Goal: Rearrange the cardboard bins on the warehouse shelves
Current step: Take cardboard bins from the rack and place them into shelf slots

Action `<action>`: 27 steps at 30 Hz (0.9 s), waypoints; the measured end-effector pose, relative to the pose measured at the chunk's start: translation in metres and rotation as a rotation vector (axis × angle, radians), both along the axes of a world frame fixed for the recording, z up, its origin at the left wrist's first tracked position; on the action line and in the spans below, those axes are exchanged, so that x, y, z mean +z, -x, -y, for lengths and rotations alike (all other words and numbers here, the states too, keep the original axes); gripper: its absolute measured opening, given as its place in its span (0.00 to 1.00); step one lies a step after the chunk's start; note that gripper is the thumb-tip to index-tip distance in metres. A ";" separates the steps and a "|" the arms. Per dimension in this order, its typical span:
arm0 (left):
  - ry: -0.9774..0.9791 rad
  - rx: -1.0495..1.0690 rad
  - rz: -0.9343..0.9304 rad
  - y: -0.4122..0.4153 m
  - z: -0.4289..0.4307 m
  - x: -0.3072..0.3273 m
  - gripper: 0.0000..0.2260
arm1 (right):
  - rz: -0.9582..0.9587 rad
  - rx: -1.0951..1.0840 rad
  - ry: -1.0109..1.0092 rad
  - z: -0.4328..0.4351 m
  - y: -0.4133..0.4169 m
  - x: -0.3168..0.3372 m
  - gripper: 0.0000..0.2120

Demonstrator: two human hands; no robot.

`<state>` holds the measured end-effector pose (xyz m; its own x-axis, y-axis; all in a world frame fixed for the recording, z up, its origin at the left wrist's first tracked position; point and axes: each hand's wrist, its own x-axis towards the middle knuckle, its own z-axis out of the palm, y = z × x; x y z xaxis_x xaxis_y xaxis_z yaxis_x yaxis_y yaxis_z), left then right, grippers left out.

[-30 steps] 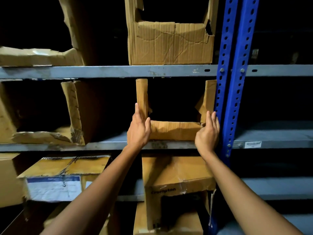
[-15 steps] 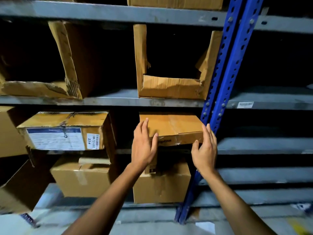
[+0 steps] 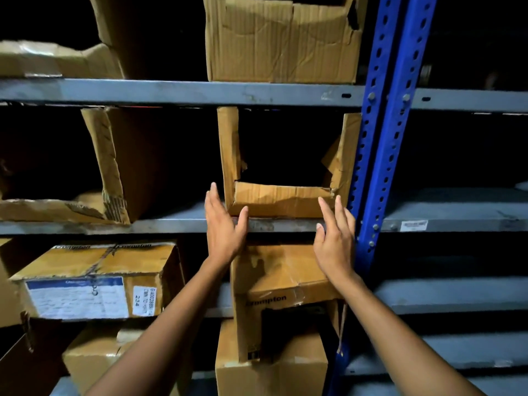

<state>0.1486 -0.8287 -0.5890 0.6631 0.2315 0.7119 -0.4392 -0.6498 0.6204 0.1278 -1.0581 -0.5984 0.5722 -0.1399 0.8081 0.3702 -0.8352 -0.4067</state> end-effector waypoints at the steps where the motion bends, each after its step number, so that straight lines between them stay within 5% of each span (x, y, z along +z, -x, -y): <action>1: 0.031 -0.011 -0.030 -0.010 0.000 0.005 0.39 | 0.021 -0.021 0.036 0.002 -0.008 0.006 0.28; 13: 0.072 -0.003 -0.018 -0.046 0.016 -0.006 0.36 | 0.010 -0.077 0.151 0.013 -0.047 -0.006 0.30; 21: -0.057 0.001 -0.114 0.033 0.032 -0.064 0.31 | -0.248 -0.230 -0.005 0.011 0.001 -0.084 0.16; 24: -0.199 0.078 -0.223 0.064 0.039 -0.089 0.28 | -0.362 -0.256 -0.042 0.012 0.023 -0.109 0.19; 27: -0.049 0.042 -0.327 0.092 0.041 -0.106 0.29 | -0.408 -0.242 -0.240 0.019 0.041 -0.111 0.20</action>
<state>0.0570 -0.8701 -0.6947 0.8488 0.2343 0.4740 -0.1942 -0.6957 0.6916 0.0868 -1.0775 -0.7093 0.7616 -0.4607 0.4558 -0.0500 -0.7430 -0.6674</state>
